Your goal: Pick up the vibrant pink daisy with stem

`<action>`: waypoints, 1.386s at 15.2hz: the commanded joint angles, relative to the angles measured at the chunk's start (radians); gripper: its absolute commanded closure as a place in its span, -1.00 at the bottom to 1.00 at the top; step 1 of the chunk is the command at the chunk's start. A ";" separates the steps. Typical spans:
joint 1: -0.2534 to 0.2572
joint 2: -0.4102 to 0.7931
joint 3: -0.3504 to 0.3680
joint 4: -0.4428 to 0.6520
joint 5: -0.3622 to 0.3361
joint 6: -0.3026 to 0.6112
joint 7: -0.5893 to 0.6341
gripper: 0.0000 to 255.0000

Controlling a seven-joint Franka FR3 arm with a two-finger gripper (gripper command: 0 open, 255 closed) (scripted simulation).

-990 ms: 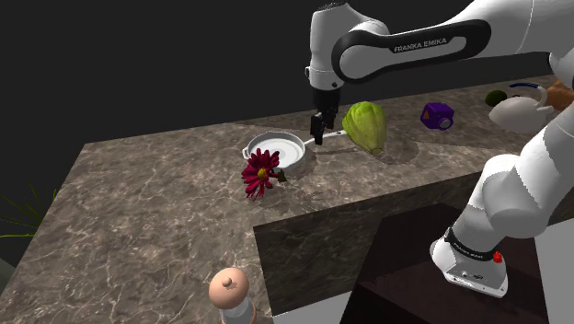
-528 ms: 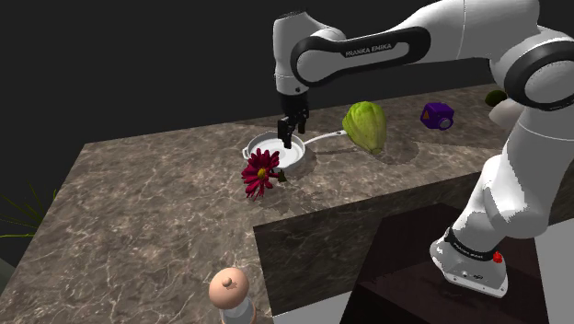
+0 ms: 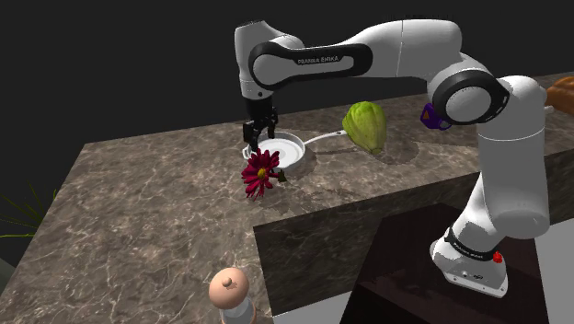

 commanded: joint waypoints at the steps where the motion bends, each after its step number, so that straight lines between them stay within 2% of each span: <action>1: 0.014 0.138 0.002 0.203 -0.002 -0.067 0.011 -1.00; 2: 0.016 0.150 0.002 0.222 -0.002 -0.074 0.012 -1.00; 9: 0.011 0.136 0.001 0.096 0.000 0.037 0.005 -1.00; 11: 0.011 0.136 0.001 0.096 0.000 0.037 0.005 -1.00; 12: 0.011 0.133 0.001 0.090 0.000 0.041 0.005 1.00; 21: 0.011 0.136 0.001 0.096 0.000 0.037 0.005 1.00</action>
